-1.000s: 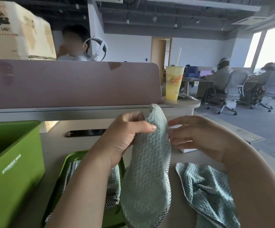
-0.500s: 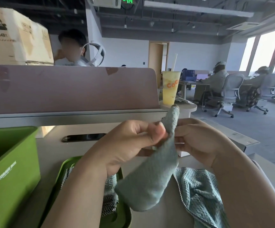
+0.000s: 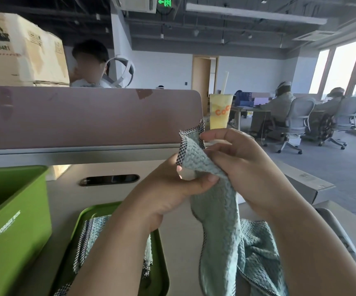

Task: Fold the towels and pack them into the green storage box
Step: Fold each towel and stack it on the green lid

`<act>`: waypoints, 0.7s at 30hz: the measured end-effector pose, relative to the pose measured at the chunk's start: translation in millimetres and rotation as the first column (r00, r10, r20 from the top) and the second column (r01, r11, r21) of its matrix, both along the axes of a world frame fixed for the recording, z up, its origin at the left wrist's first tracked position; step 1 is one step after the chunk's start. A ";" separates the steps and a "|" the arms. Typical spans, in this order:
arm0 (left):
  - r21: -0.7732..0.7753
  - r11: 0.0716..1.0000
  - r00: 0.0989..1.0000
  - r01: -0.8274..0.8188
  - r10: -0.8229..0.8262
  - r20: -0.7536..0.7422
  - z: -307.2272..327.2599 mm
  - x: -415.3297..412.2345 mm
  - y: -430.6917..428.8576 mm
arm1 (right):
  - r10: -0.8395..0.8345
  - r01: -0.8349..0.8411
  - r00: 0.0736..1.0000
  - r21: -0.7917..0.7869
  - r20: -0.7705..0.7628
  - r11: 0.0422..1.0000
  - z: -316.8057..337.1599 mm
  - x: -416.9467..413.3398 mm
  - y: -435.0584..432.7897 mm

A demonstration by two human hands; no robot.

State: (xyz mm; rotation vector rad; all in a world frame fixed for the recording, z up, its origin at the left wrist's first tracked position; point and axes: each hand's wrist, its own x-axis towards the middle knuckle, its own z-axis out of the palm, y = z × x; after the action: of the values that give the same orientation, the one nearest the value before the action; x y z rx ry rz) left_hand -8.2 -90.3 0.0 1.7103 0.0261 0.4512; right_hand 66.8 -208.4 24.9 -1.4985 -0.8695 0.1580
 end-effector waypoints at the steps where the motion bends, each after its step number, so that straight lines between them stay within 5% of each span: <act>1: 0.017 1.000 1.000 -0.001 0.001 -0.003 -0.5 0.2 1.3 | 0.000 0.000 1.000 -0.011 0.014 1.000 0.7 -0.8 -0.6; 6: 0.051 0.998 0.994 -0.048 0.052 -0.097 0.9 -2.6 5.8 | -0.126 0.128 0.985 -0.011 0.118 0.992 3.9 3.3 -4.0; 9: 0.109 0.983 0.979 -0.146 0.159 -0.127 -0.4 -1.3 10.3 | -0.151 0.151 0.988 0.037 0.008 0.988 3.2 7.6 -8.7; 14: -0.026 0.966 0.957 -0.258 0.252 -0.143 -2.8 -1.8 16.6 | -0.229 0.224 0.962 -0.050 -0.151 0.973 2.6 21.8 -20.3; 21: -0.299 0.922 0.937 -0.248 0.149 -0.317 -4.3 0.6 30.4 | -0.008 -0.112 0.927 -0.298 -0.374 0.948 3.3 33.7 -47.3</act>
State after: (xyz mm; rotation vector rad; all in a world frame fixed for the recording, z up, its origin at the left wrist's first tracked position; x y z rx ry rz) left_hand -7.6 -59.9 -4.3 1.4264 0.4719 0.3212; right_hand 100.5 -255.7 28.2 -1.6683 -0.5937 0.6273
